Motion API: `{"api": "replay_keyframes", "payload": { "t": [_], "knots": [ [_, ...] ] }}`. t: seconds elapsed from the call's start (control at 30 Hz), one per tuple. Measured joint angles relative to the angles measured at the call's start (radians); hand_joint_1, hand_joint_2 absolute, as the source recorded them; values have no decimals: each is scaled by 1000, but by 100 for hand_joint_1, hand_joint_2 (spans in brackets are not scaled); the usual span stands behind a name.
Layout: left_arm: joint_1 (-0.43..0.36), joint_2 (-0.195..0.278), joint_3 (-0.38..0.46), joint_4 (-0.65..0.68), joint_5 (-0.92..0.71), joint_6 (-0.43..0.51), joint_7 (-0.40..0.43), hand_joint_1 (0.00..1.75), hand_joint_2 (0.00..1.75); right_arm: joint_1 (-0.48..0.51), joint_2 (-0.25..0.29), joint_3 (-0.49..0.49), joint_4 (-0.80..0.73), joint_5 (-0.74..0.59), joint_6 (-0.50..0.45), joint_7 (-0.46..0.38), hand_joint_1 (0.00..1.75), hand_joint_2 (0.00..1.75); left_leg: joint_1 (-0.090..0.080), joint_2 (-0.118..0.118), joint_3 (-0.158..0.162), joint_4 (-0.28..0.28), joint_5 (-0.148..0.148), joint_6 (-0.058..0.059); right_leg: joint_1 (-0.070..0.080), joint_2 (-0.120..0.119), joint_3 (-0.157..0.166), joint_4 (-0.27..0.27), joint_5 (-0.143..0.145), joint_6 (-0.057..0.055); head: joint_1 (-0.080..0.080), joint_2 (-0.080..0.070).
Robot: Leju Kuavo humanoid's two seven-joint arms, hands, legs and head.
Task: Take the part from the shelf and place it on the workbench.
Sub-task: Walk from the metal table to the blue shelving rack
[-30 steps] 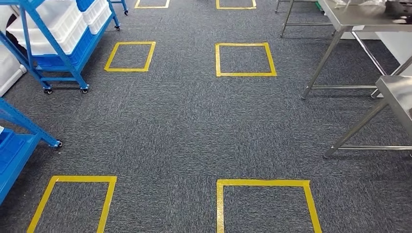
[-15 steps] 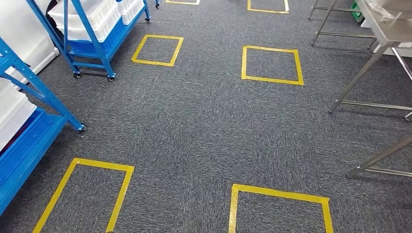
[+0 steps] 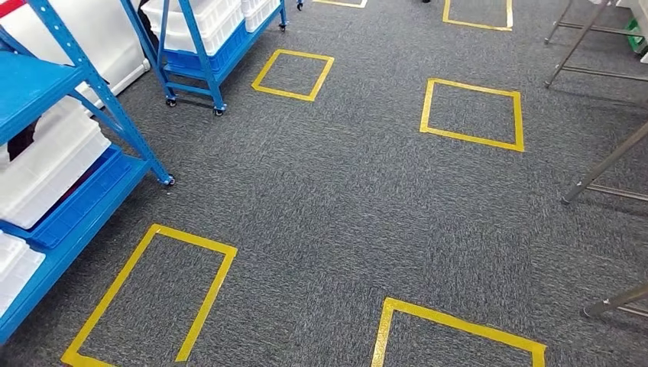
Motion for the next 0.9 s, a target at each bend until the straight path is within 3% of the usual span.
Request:
{"api": "replay_keyframes", "payload": {
  "t": [0.07, 0.1, 0.17, 0.23, 0.33, 0.37, 0.4, 0.43, 0.47, 0.53, 0.6, 0.67, 0.73, 0.8, 0.87, 0.9],
  "knots": [
    [-2, 2, -2, 0, -1, 0, 2, 0, 0, 1, -1, -8, 0, -1, -2, 0, 0, 0, -2, 23, 48, -90, 27, 7, 2, -13, 6, 5, -8, 14, 0, 0],
    [-2, 2, -2, 0, -1, 0, 3, 0, 0, 0, -1, -11, 0, -1, -3, 0, 0, 0, -6, 23, 50, -100, 25, 15, 2, -19, 8, 5, -10, 22, 0, 0],
    [1, 4, -2, 0, 0, 2, 5, 0, 0, -4, -2, -16, 0, 2, -4, 1, 0, 0, -9, 6, 49, -103, 28, 32, -3, -27, 13, 6, -13, 36, 0, 0],
    [2, 7, -1, 0, 2, 5, 6, 0, 0, -4, -3, -18, 0, 8, -4, 2, 0, 0, -10, -10, 54, -110, 33, 48, -9, -1, 2, 41, -41, 45, 1, 0],
    [0, 10, -1, 0, 3, 7, 6, 0, 0, 2, -4, -19, 1, 14, -3, 4, 0, 0, -16, -36, 53, -112, 37, 62, -9, 54, -91, 232, -136, 43, 1, 0],
    [0, 10, -1, 0, 3, 8, 6, 0, 0, 3, -4, -19, 2, 15, -3, 4, 0, 0, -19, -47, 53, -112, 37, 64, -8, 60, -122, 288, -151, 41, 1, 0],
    [0, 10, -1, 0, 3, 8, 6, 0, 0, 4, -5, -20, 2, 15, -3, 4, 0, 0, -23, -58, 54, -112, 37, 65, -6, 64, -138, 309, -144, 38, 1, 0],
    [1, 10, -1, 0, 3, 8, 6, 0, 0, 4, -5, -20, 3, 15, -3, 5, 0, 0, -25, -71, 56, -111, 36, 66, -4, 68, -135, 288, -115, 32, 1, 0],
    [1, 10, -1, 0, 3, 8, 6, 0, 0, 5, -7, -20, 3, 17, -3, 5, 0, 0, -27, -83, 59, -111, 35, 67, 0, 76, -115, 230, -71, 24, 1, 0],
    [0, 9, -1, 0, 3, 9, 6, 0, 0, 7, -11, -20, 3, 21, -3, 6, 0, 0, -27, -107, 60, -110, 33, 65, 8, 117, -63, 90, 3, 6, 1, 0],
    [-2, 8, -1, 0, 3, 9, 6, 0, 0, 7, -15, -20, 5, 28, -3, 8, 0, 0, -24, -126, 55, -109, 32, 57, 12, 141, -38, 21, 22, -4, 1, 0],
    [1, 9, 0, 0, 3, 11, 6, 0, 0, 1, -16, -20, 5, 34, -3, 11, 0, 0, -22, -142, 51, -111, 34, 47, 11, 126, -31, 7, 23, -7, 1, 0],
    [5, 11, 0, 0, 4, 14, 4, 0, 0, -2, -16, -20, 5, 41, -2, 13, 0, 0, -26, -117, 40, -86, 16, 37, 6, 104, -17, -15, 29, -12, 1, 0],
    [4, 14, 1, 0, 6, 15, 1, 0, 0, 0, -16, -20, 6, 47, 0, 13, 0, 0, -25, -66, -5, 9, -38, 28, 6, 77, -5, -29, 31, -17, 1, 0],
    [2, 15, 3, 0, 7, 15, -1, 0, 0, 1, -17, -20, 6, 51, 2, 15, 0, 0, -15, -46, -68, 129, -87, 16, 7, 51, -1, -30, 26, -18, 1, 0],
    [3, 16, 5, 0, 7, 15, -3, 0, 0, 0, -17, -20, 6, 52, 4, 17, 0, 0, -9, -42, -84, 156, -89, 9, 6, 39, 1, -29, 22, -15, 1, 0]
  ]
}}
